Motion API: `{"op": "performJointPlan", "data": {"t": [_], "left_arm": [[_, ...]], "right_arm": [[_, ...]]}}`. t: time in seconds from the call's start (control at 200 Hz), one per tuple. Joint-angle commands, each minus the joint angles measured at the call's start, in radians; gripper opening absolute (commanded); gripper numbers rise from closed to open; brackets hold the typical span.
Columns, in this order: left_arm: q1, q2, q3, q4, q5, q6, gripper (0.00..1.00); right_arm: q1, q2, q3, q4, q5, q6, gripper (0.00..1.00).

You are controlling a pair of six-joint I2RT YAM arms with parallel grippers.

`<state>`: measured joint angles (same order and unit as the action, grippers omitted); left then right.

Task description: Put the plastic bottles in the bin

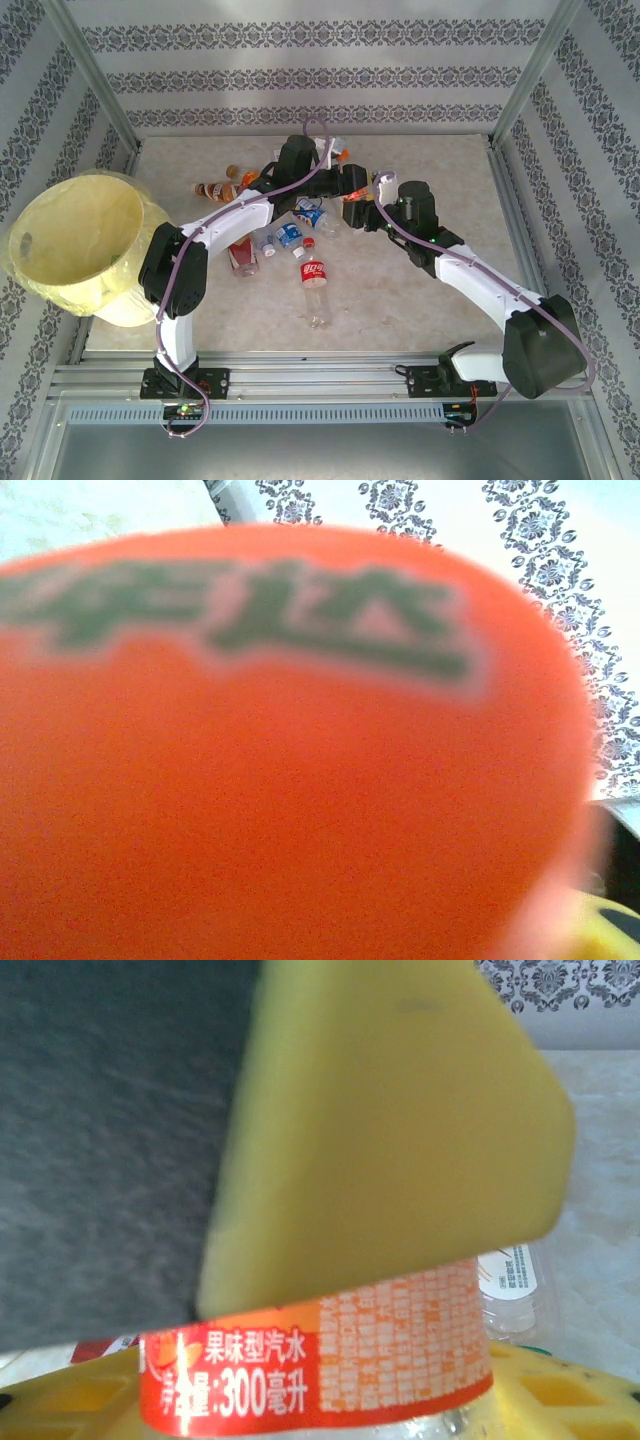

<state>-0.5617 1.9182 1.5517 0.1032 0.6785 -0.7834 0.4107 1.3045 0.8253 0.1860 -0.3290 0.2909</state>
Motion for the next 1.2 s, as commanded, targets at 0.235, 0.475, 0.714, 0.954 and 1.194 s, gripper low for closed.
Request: {"op": "performJointPlan", "data": {"t": [0.235,0.475,0.714,0.954,1.194], "left_arm": [[-0.004,-0.060,0.028,-0.098,-0.071,0.071,0.53],[0.017,-0.113,0.022,-0.191,-0.156,0.119,0.52],[0.040,-0.189,0.004,-0.285,-0.256,0.177,0.53],[0.076,-0.248,0.004,-0.384,-0.334,0.218,0.53],[0.125,-0.334,-0.005,-0.472,-0.409,0.258,0.53]], "right_arm": [[-0.013,-0.057,0.038,-0.102,-0.114,-0.111,0.96],[-0.013,-0.140,0.008,-0.145,-0.050,-0.188,0.98],[-0.013,-0.216,-0.059,-0.058,0.002,-0.192,0.98],[-0.013,-0.249,-0.115,0.046,0.070,-0.191,0.98],[-0.012,-0.228,-0.120,0.092,0.081,-0.170,0.98]]}}
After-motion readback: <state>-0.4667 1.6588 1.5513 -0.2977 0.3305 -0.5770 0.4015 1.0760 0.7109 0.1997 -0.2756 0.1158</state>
